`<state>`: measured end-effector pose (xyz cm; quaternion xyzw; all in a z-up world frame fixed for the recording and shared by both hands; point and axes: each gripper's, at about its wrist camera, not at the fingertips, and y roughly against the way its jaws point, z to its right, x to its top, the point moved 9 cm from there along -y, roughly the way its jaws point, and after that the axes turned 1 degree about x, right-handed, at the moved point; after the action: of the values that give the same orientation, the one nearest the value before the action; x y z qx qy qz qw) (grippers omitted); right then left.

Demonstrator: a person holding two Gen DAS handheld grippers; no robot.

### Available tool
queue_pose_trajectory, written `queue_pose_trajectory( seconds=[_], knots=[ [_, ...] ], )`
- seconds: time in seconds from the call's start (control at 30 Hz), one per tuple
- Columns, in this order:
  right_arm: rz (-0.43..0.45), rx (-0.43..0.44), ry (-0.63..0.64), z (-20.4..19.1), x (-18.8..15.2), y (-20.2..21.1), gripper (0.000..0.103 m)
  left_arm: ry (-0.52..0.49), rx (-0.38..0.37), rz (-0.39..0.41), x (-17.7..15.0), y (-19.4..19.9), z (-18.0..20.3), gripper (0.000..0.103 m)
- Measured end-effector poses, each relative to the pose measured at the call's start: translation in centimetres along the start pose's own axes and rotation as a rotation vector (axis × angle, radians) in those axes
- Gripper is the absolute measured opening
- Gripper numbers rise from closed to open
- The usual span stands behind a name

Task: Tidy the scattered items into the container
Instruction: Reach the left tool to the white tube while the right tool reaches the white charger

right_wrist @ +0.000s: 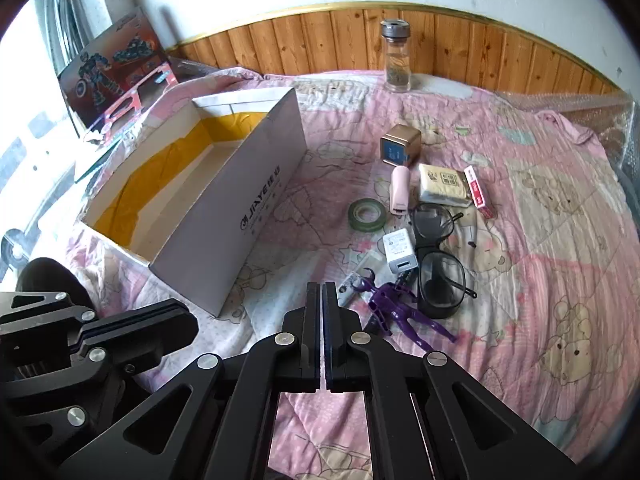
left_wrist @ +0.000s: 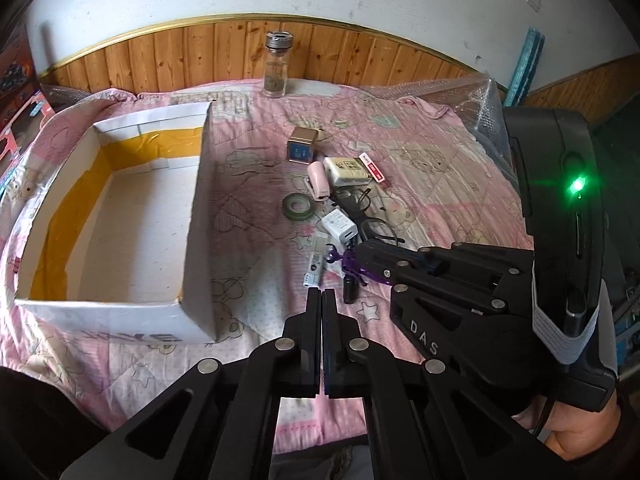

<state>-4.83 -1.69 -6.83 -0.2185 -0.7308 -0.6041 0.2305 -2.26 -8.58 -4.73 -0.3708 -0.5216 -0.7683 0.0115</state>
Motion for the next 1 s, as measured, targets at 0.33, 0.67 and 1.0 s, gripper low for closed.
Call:
queue_pose_trajectory(
  seconds=[0.33,0.67,1.0],
  knots=[
    [0.005,-0.012,0.000,1.8,1.8,-0.7,0.048,0.014,0.074,-0.010,1.6,-1.5,-0.5,0.019],
    [-0.048,0.029,-0.017,4.0,2.0,-3.0,0.048,0.056,0.028,-0.059,2.0,-4.0,-1.1,0.039],
    [-0.104,0.058,-0.124,8.7,-0.1,-5.0,0.048,0.047,-0.009,-0.142,1.6,-8.0,0.3,0.041]
  ],
)
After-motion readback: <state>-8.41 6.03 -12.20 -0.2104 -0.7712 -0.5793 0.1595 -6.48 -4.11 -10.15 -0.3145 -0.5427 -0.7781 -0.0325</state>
